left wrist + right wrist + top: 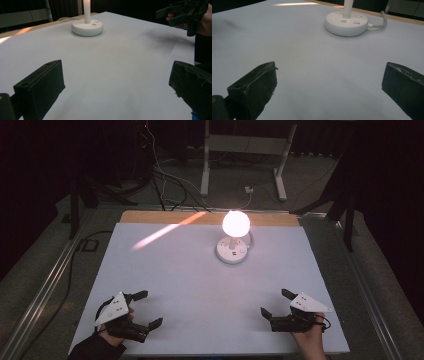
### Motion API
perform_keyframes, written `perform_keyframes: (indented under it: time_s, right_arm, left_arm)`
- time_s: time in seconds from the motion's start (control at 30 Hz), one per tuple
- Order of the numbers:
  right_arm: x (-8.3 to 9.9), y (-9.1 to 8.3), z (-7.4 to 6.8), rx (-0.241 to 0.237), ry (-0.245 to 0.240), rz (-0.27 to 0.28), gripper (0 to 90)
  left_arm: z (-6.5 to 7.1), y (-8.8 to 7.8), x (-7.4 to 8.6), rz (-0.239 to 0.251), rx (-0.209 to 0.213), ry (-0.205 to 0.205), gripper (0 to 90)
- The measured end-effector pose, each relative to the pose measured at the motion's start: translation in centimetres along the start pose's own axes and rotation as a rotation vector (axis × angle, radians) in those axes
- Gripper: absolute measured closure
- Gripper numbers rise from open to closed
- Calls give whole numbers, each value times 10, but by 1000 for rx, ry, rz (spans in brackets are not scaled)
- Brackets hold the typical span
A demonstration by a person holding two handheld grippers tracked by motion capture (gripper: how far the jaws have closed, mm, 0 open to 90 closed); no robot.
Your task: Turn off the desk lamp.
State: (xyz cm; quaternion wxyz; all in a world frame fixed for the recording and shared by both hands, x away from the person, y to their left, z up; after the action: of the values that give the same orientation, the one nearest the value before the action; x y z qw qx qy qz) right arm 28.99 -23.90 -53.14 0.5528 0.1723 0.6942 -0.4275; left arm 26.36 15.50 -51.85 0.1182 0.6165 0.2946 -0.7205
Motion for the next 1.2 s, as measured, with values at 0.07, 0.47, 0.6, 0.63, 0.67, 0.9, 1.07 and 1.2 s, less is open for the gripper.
perform_keyframes:
  time_s: [0.07,0.47,0.6,0.63,0.67,0.9,1.07,1.2]
  right_arm:
    - [0,0,0,3,-8,-5,0]
    - [0,-1,1,14,7,-60,0]
    - [-2,-2,0,12,36,-69,0]
    - [-2,-2,0,12,36,-69,0]
    - [-4,-2,-1,13,42,-77,0]
    - [-11,-2,-6,-11,46,-101,0]
    - [-19,1,-7,-23,48,-99,0]
    - [-24,3,-7,-24,46,-103,0]
  left_arm:
    - [0,0,0,0,3,2,6]
    - [1,0,-1,8,12,-11,6]
    - [2,0,-1,4,16,-13,6]
    - [1,0,-1,7,14,-15,6]
    - [1,0,-1,10,14,-19,6]
    - [1,-1,-2,13,17,-27,6]
    - [1,-1,-3,23,21,-36,6]
    - [1,-1,-3,18,20,-30,6]
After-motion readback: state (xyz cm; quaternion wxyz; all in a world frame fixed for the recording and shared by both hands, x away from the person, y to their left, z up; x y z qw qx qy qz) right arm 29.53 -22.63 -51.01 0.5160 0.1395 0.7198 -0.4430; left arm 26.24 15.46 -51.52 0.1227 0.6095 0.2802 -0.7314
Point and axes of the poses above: each handheld gripper's, and its own axes: y roughly forward along the jaws, x roughly out of its underside, z roughly to its right, the point moved 8 cm from there along y, roughly forward along the jaws, and after that the axes turned 2 degrees about z, right-handed, at the moved point
